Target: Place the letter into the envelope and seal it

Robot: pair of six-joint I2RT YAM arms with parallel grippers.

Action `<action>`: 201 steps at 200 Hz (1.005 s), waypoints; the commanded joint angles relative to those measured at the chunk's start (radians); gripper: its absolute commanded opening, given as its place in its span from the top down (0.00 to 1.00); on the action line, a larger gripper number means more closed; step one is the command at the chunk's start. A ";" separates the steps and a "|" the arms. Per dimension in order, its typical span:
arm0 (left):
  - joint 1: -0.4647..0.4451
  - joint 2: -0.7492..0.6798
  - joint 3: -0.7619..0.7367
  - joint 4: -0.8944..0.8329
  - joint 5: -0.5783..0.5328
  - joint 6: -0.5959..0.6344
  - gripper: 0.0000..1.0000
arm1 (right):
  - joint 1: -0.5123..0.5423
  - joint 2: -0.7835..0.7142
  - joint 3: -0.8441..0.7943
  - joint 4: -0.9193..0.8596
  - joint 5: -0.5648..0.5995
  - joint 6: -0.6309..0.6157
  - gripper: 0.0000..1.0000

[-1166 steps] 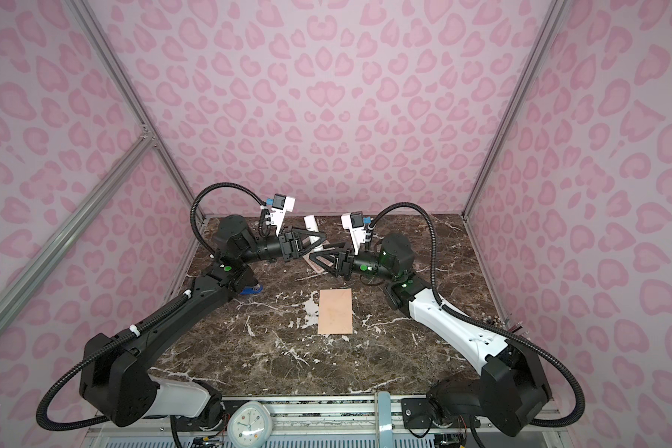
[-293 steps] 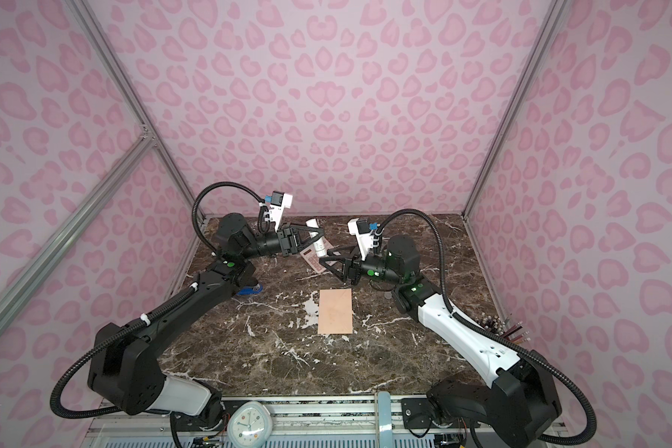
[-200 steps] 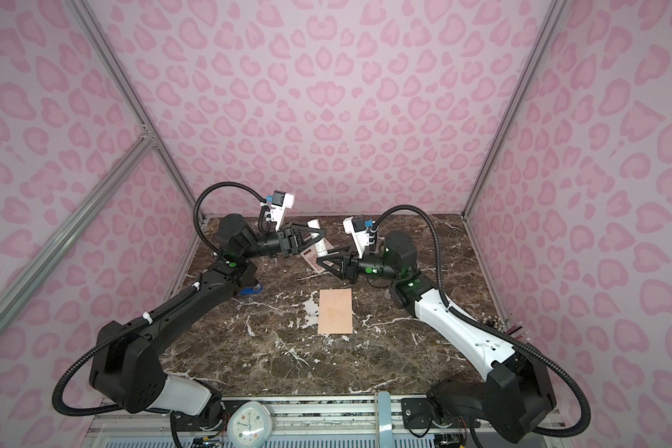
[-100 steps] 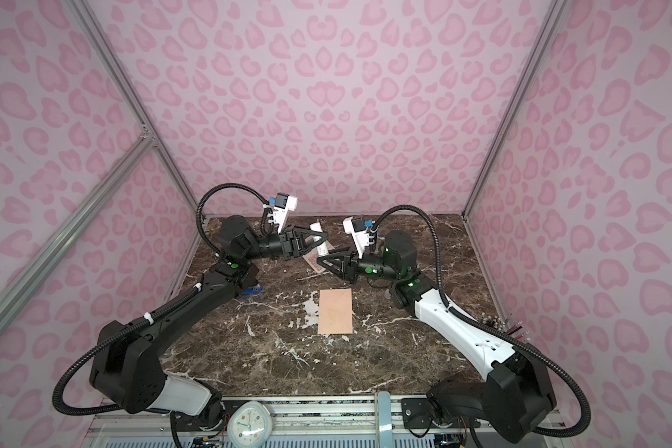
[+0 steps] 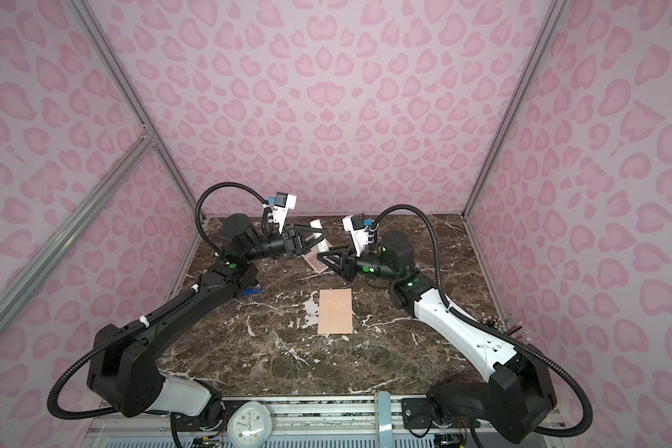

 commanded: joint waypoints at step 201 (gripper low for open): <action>-0.006 -0.020 0.025 -0.160 -0.378 0.126 0.96 | 0.225 -0.139 -0.055 -0.196 0.737 -0.309 0.51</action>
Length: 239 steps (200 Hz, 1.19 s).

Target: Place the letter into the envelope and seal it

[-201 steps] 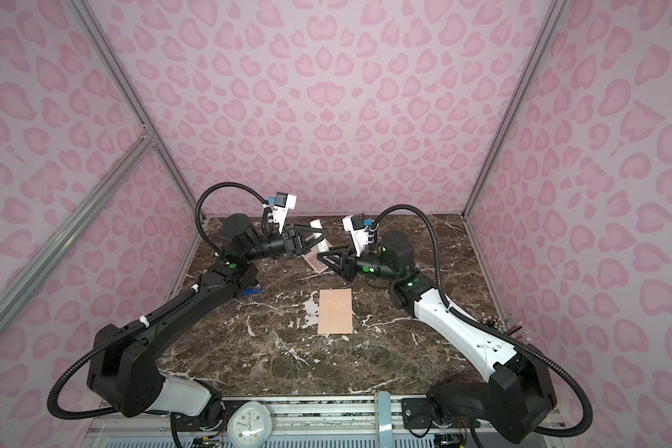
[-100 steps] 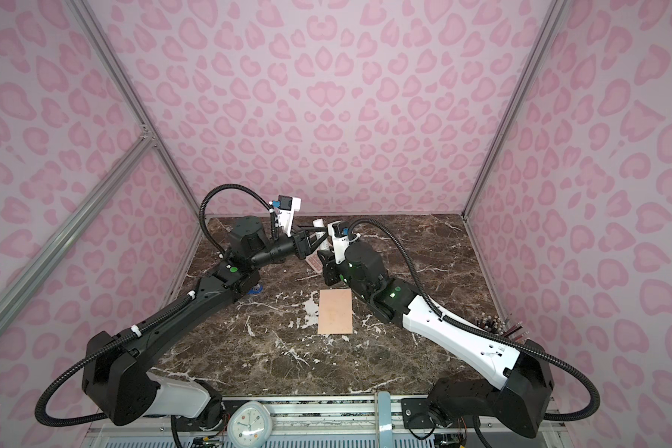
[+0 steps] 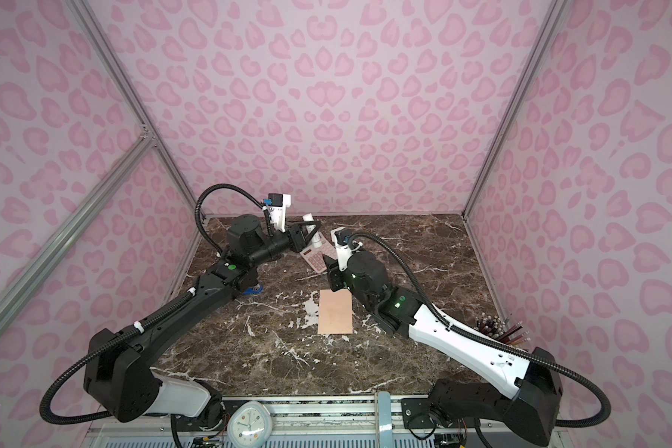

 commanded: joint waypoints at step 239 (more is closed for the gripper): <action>0.062 0.065 -0.046 0.615 0.631 -0.418 0.96 | -0.278 0.035 -0.071 0.395 -1.008 0.181 0.56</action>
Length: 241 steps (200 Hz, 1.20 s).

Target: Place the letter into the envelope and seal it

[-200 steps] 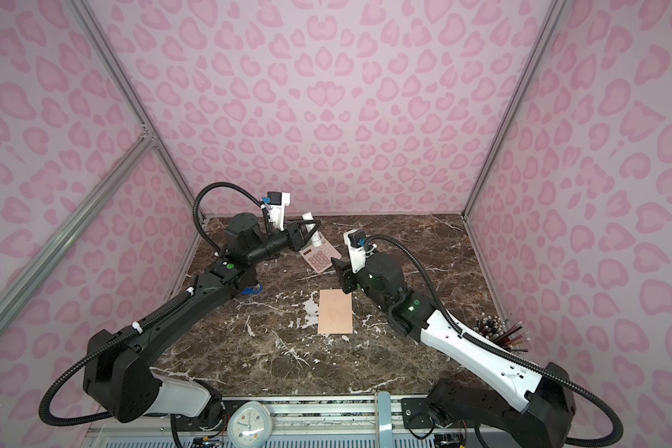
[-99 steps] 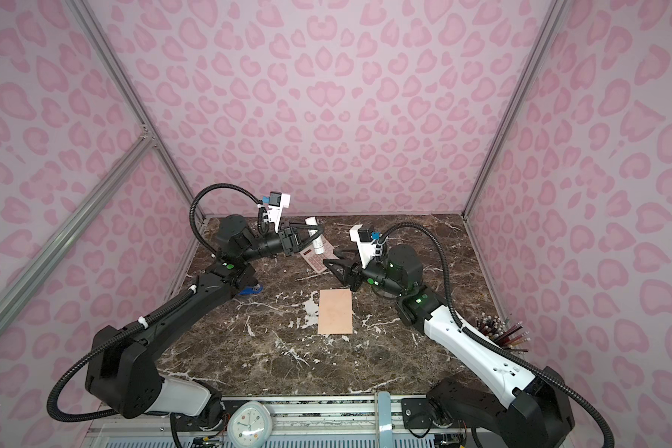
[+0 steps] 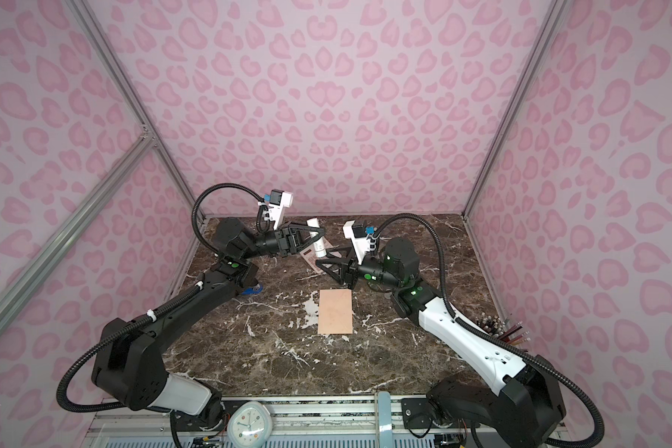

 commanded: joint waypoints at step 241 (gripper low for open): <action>-0.063 -0.084 0.029 -0.457 -0.358 0.423 0.96 | 0.075 -0.005 0.076 -0.161 0.399 -0.140 0.94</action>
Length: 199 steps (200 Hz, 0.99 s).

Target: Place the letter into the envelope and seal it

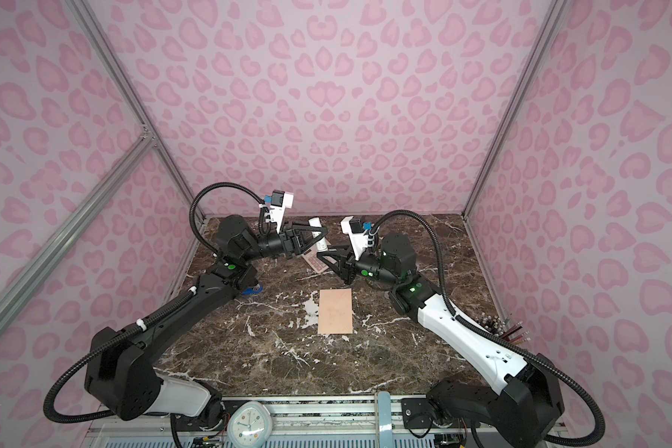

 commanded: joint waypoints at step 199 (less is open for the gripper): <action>-0.088 -0.051 0.010 -0.237 -0.572 0.240 0.96 | 0.366 0.011 -0.065 0.057 0.953 -0.320 0.55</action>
